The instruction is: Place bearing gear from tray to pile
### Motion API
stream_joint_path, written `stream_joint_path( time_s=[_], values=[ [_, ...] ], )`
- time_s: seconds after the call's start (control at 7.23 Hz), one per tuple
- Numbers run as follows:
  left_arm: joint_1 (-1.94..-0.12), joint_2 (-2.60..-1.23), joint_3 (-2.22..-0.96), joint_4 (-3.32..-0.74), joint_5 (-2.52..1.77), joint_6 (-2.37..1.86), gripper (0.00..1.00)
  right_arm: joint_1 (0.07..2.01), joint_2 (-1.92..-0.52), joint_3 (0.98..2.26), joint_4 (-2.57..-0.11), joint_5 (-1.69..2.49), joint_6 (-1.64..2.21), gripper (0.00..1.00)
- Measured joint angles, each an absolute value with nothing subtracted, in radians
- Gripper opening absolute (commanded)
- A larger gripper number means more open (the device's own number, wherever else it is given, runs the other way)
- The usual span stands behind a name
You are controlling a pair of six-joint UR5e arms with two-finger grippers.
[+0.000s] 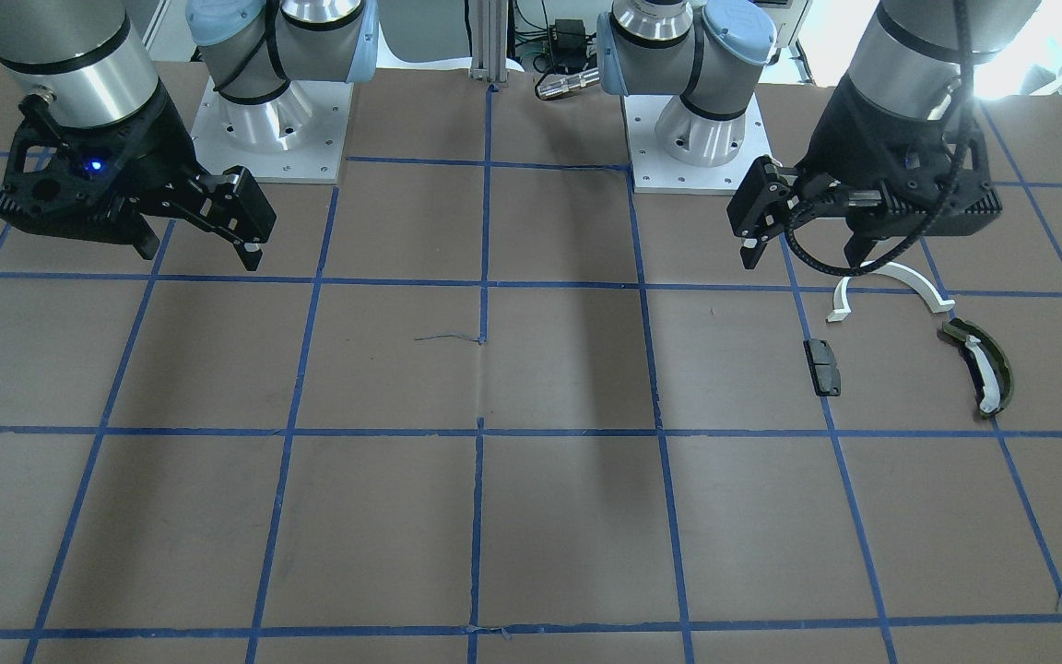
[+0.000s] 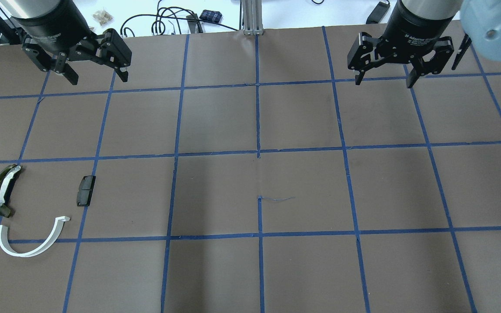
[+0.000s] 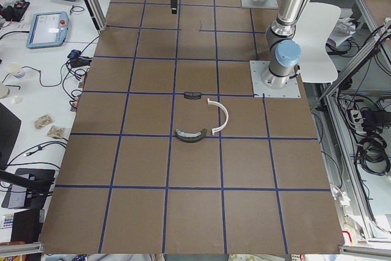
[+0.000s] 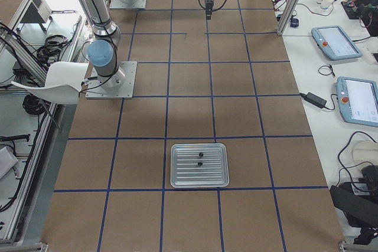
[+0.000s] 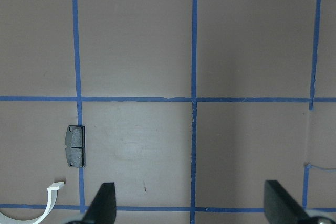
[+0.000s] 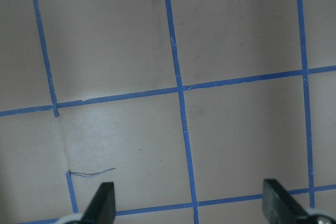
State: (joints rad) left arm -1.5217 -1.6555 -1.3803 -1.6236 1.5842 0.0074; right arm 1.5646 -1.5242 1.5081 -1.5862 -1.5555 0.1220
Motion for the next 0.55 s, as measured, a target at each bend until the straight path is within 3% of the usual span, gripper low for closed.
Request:
stream_joint_path(
  time_s=[0.55],
  values=[
    [-1.523, -1.694, -1.319, -1.705, 1.582, -0.025, 1.00, 1.568, -1.522, 1.512, -1.588, -1.555, 0.125, 1.00]
  ],
)
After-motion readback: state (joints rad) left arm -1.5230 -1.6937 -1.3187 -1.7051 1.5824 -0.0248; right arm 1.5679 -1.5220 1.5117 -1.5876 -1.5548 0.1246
